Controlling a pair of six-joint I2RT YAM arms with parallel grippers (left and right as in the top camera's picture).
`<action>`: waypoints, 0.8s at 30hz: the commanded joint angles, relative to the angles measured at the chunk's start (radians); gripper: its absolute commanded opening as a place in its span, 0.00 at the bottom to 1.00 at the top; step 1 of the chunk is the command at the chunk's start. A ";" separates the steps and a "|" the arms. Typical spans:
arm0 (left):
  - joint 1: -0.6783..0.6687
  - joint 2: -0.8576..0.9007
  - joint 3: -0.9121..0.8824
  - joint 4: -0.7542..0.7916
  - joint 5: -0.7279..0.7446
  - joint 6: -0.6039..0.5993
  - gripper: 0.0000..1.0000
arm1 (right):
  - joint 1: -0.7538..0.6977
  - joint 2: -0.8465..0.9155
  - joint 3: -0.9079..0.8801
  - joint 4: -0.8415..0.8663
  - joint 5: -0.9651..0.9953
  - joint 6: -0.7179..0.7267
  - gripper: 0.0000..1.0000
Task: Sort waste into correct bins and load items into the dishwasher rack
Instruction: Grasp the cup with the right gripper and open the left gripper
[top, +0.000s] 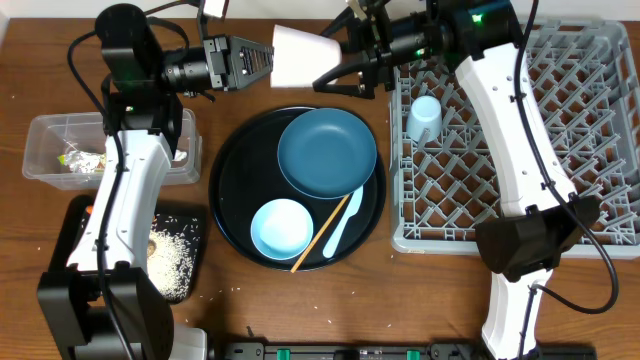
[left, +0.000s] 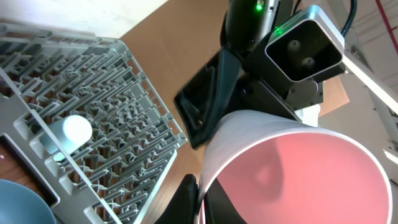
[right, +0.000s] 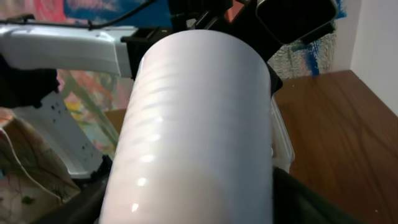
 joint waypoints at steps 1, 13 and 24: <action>-0.005 -0.006 0.001 0.009 0.051 -0.004 0.06 | 0.008 0.006 -0.002 0.002 -0.002 0.024 0.54; -0.006 -0.005 -0.013 0.004 0.077 0.010 0.06 | -0.010 0.002 -0.001 0.013 -0.032 0.027 0.38; -0.005 -0.005 -0.087 0.010 0.066 0.029 0.06 | -0.027 -0.001 0.000 0.114 -0.068 0.148 0.37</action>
